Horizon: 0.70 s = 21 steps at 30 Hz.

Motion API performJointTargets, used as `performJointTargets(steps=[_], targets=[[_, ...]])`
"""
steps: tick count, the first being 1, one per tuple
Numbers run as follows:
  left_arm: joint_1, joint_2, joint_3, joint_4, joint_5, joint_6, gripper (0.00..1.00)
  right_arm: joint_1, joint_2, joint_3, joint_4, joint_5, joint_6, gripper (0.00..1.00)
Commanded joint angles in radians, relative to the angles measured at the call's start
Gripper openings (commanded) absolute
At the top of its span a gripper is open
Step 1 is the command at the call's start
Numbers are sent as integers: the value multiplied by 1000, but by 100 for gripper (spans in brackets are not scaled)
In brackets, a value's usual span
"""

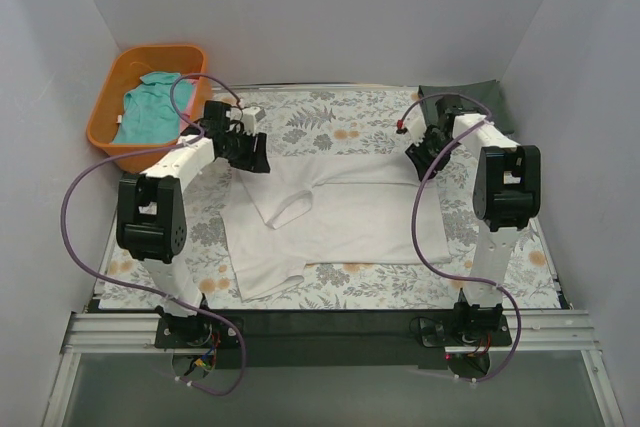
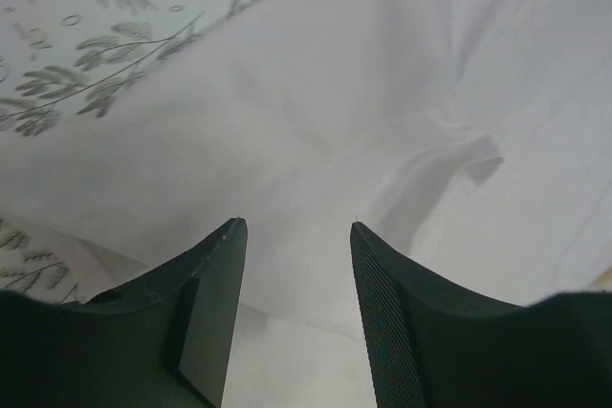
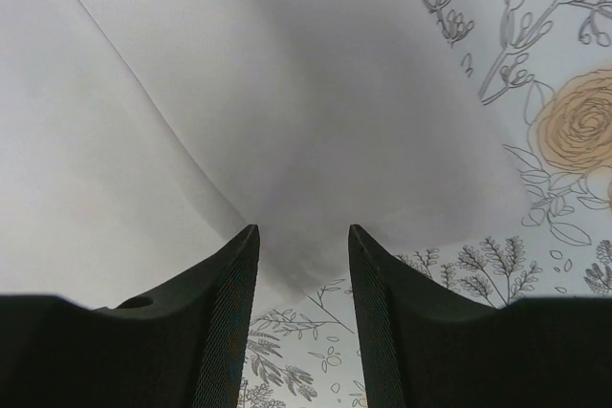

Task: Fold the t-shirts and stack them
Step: Fold the tshirt

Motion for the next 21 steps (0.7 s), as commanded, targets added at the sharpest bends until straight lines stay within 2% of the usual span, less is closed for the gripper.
performJointTargets(steps=[1, 8, 12, 17, 21], targets=[[30, 38, 69, 14, -157, -47, 45, 16, 21, -40, -4, 62, -61, 41], [79, 162, 108, 22, -321, -77, 43, 7, 56, -63, 71, 240, -65, 33], [94, 230, 161, 5, -354, -65, 43, 7, 21, -30, 64, 200, -55, 35], [98, 198, 218, -10, -276, -30, 43, 13, -38, 70, 8, 38, -18, 39], [93, 133, 228, -6, -158, -31, 43, 12, -32, 124, 14, 22, 26, 36]])
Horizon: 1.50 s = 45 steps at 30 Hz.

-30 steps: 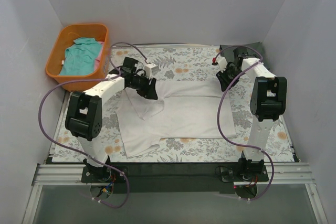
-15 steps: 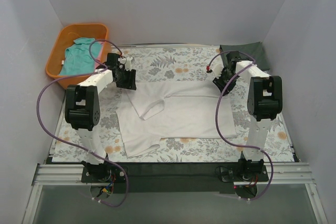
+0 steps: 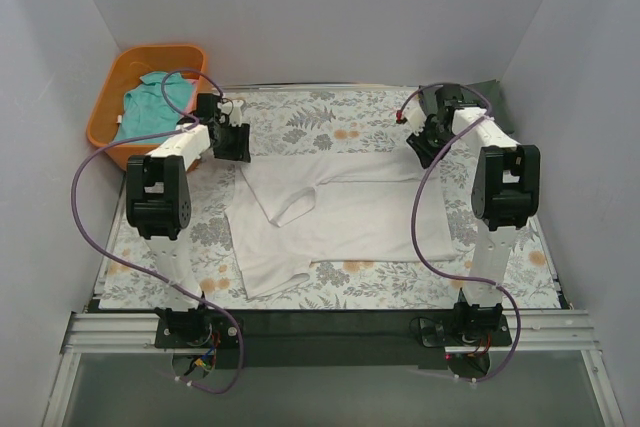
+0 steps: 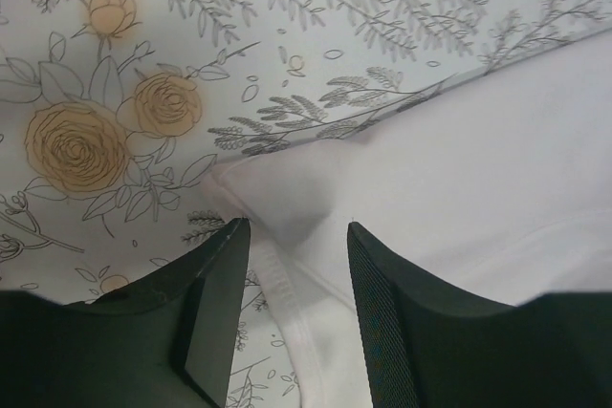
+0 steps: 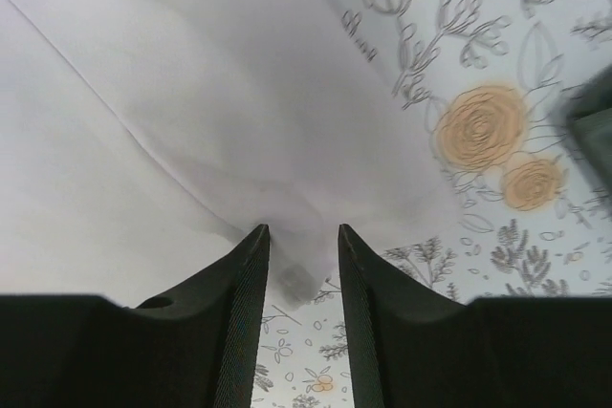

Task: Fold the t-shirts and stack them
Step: Fold the tshirt

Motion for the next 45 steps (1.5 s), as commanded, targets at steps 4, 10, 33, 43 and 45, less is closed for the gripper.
performJointTargets(steps=[4, 10, 33, 43, 45], targets=[[-27, -101, 30, -2, 121, -4, 43, -4, 30, 111, 3, -26, 82, 30], [-64, -72, -30, 17, 163, -57, 36, -1, 117, 145, 25, 22, 114, 25], [5, 146, 409, -92, 175, 44, 41, 27, 149, 336, 108, 7, 162, 50], [4, -395, -147, -242, 373, 362, 53, 36, -389, -230, -16, -110, -78, 57], [-5, -506, -254, -282, 353, 456, 53, 38, -473, -361, -26, -87, -130, 53]])
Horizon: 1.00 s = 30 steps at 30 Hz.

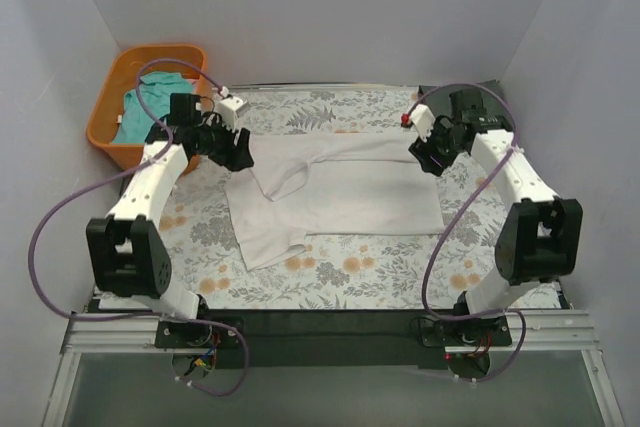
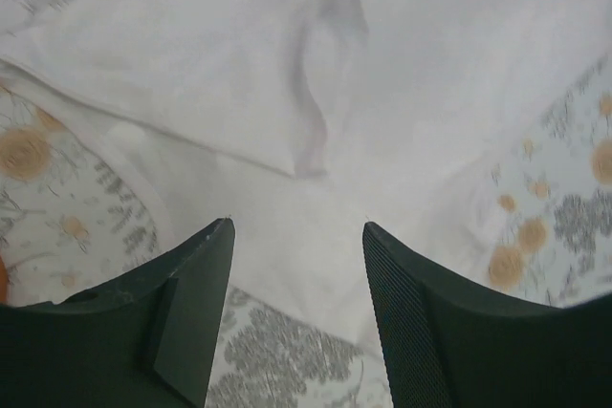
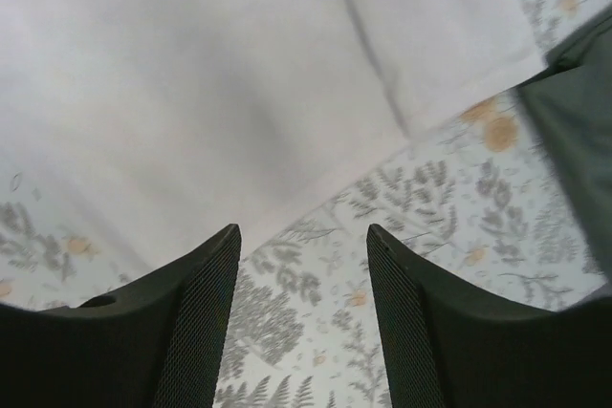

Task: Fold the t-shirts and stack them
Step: Fold the tshirt

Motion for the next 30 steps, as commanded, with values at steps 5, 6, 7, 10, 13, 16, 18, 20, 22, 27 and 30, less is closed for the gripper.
performJointTargets(steps=[5, 6, 7, 10, 13, 16, 18, 20, 22, 27, 30], targets=[[-33, -300, -426, -102, -31, 267, 50, 22, -188, -343, -68, 28, -169, 49], [-35, -330, -450, -100, -34, 316, 50, 32, -209, -394, -59, 34, -169, 47], [-35, -338, -470, -100, -40, 322, 50, 40, -220, -417, -40, 42, -163, 47], [-38, -337, -514, -93, -57, 326, 50, 65, -246, -514, 55, 96, -153, 47], [-38, -329, -530, -82, -55, 330, 50, 86, -243, -587, 158, 163, -146, 48], [-41, -324, -545, -68, -51, 345, 51, 95, -225, -618, 219, 203, -141, 49], [-47, -320, -563, -47, -65, 361, 51, 100, -213, -626, 228, 220, -146, 48], [-53, -303, -570, -24, -77, 371, 51, 102, -211, -643, 228, 229, -152, 43], [-59, -289, -576, -10, -83, 378, 49, 103, -214, -655, 228, 234, -161, 36], [-76, -268, -623, 41, -141, 394, 43, 105, -228, -692, 230, 248, -163, 30], [-107, -271, -680, 67, -173, 419, 41, 105, -219, -693, 230, 249, -153, 23]])
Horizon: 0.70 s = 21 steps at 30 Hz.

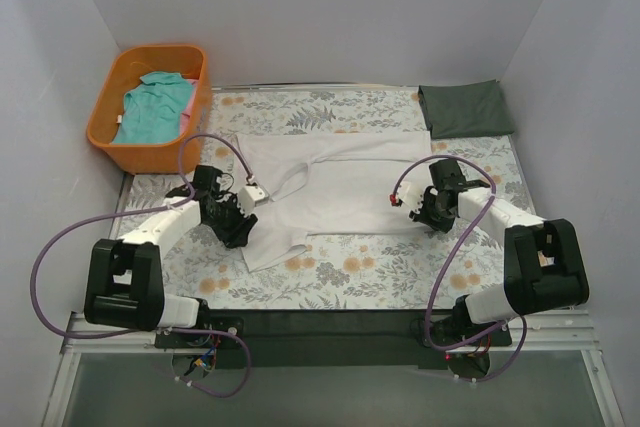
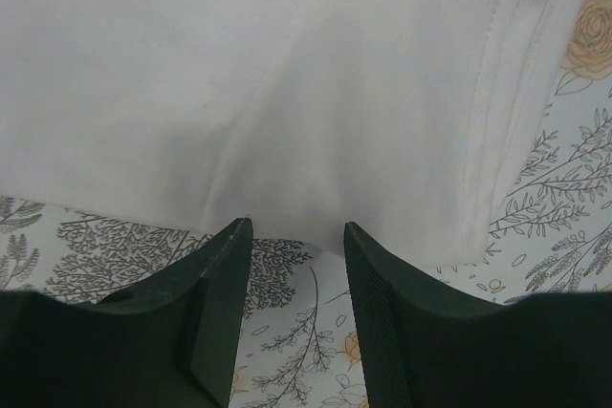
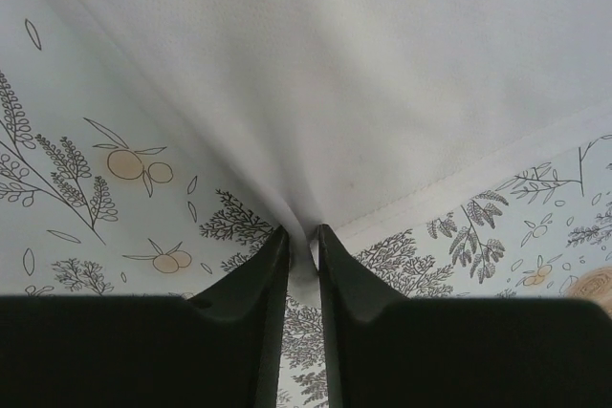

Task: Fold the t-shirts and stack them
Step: Fold the tshirt

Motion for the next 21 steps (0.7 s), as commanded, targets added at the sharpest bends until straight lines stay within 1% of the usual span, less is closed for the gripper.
performJointTargets(steps=[1, 2, 5, 6, 7, 8, 9, 11, 12, 13, 16, 21], targets=[[-33, -12, -56, 54, -72, 57, 41, -1, 16, -27, 12, 20, -3, 21], [-48, -11, -89, 75, -86, 63, 40, -1, 24, -27, 13, 21, 1, 20], [-65, -6, -146, 127, -137, 74, 37, 2, 36, -24, 16, 20, 14, 10], [-68, 0, -154, 137, -149, 74, 32, 2, 36, -24, 16, 20, 15, 4], [-70, 8, -160, 143, -161, 69, 28, 4, 36, -22, 15, 20, 17, 1], [-70, 8, -163, 147, -166, 69, 25, 2, 35, -22, 16, 23, 17, 1], [-70, 8, -169, 146, -166, 72, 16, 4, 33, -23, 15, 25, 17, 1], [-70, -20, -174, 134, -151, 83, 8, 4, 27, -27, 13, 28, 17, 1], [-70, -30, -172, 121, -140, 89, 2, 6, 25, -27, 9, 28, 18, 1], [-70, -46, -172, 106, -129, 94, 0, 4, 22, -27, 6, 29, 17, 1], [-70, -109, -157, 33, -103, 105, 0, 6, 2, -14, -20, 26, 20, 1], [-70, -269, -128, -125, -51, 120, 0, 6, -83, -10, -89, 6, 18, 1]])
